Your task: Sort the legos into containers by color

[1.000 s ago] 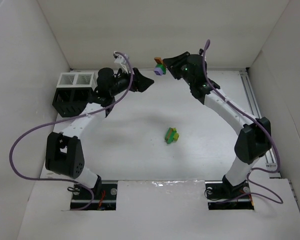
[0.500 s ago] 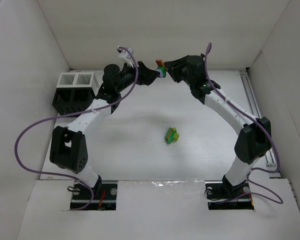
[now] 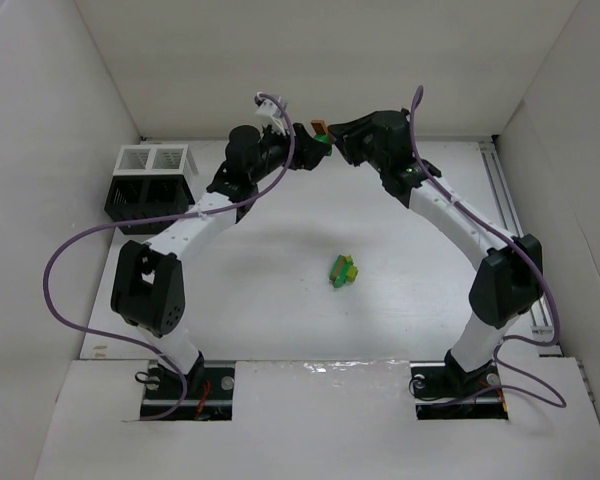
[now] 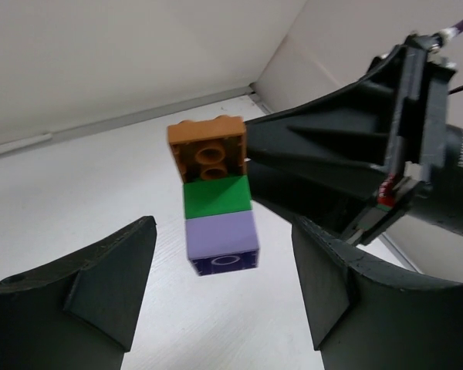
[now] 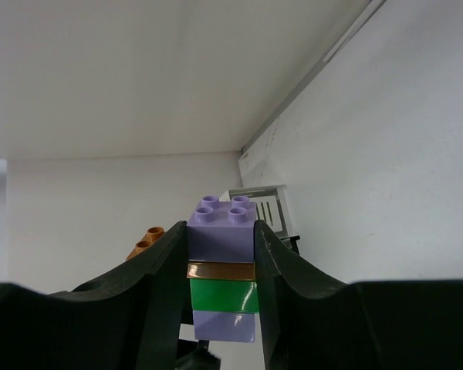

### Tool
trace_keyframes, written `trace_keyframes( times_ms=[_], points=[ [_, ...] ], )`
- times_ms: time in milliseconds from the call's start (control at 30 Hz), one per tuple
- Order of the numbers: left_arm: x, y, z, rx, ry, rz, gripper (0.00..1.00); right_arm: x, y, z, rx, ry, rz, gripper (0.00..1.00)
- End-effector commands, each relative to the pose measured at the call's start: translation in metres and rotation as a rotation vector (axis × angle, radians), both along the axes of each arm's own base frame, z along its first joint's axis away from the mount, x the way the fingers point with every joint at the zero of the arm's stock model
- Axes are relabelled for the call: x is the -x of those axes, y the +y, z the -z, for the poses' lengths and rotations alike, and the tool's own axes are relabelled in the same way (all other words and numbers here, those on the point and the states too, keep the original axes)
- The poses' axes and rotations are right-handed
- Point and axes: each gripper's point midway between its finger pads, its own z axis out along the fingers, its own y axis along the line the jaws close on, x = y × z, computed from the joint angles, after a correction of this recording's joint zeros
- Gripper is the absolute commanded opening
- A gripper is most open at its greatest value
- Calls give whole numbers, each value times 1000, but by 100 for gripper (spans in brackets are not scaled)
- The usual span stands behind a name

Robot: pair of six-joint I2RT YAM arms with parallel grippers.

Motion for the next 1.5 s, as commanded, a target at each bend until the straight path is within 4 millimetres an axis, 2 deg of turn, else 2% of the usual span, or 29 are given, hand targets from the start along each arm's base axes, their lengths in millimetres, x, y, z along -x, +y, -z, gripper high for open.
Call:
trace_keyframes(
  times_ms=[0,167,200,233,367,400,467,667,700,767,800,867,933,1167,1200,1333,1467],
  points=[
    [-6,4,-29,9,-70,-44,67,-1,2,-36,-38,-70,7,0],
    [-13,9,-22,0,-49,-88,62,-1,2,-36,-30,-73,5,0],
    [-14,10,-22,0,-49,-97,62,2,7,-36,-30,-73,-6,0],
    [-14,10,-22,0,-49,-97,61,4,6,-41,-35,-81,-6,0],
    [-16,7,-30,12,-71,-88,61,7,10,-34,-26,-65,-15,0],
    [-18,6,-24,6,-60,-88,61,7,10,-34,-26,-65,-15,0],
    [-19,6,-28,10,-68,-88,61,7,10,-34,-26,-65,-15,0],
    [-21,5,-24,6,-60,-88,59,7,9,-34,-25,-66,-6,0],
    [-20,5,-18,1,-51,-88,59,7,9,-34,-25,-66,-6,0],
    [-15,8,-24,5,-59,-88,59,1,-2,-34,-22,-67,21,0],
    [-14,8,-15,-3,-43,-88,59,1,-2,-34,-22,-67,21,0],
    [-7,10,-19,0,-50,-79,59,-4,-5,-33,-22,-67,31,0],
    [-2,11,-13,-6,-39,-69,63,-6,-10,-38,-26,-75,40,0],
    [1,10,-16,5,-41,-57,67,-8,-9,-28,-9,-62,38,0],
    [1,10,-16,5,-41,-57,67,-6,-10,-33,-13,-70,38,0],
    [3,9,-15,4,-41,-48,63,-6,-10,-28,-8,-60,38,0],
    [3,9,-15,4,-41,-48,53,-7,-15,-30,-12,-69,47,0]
  ],
)
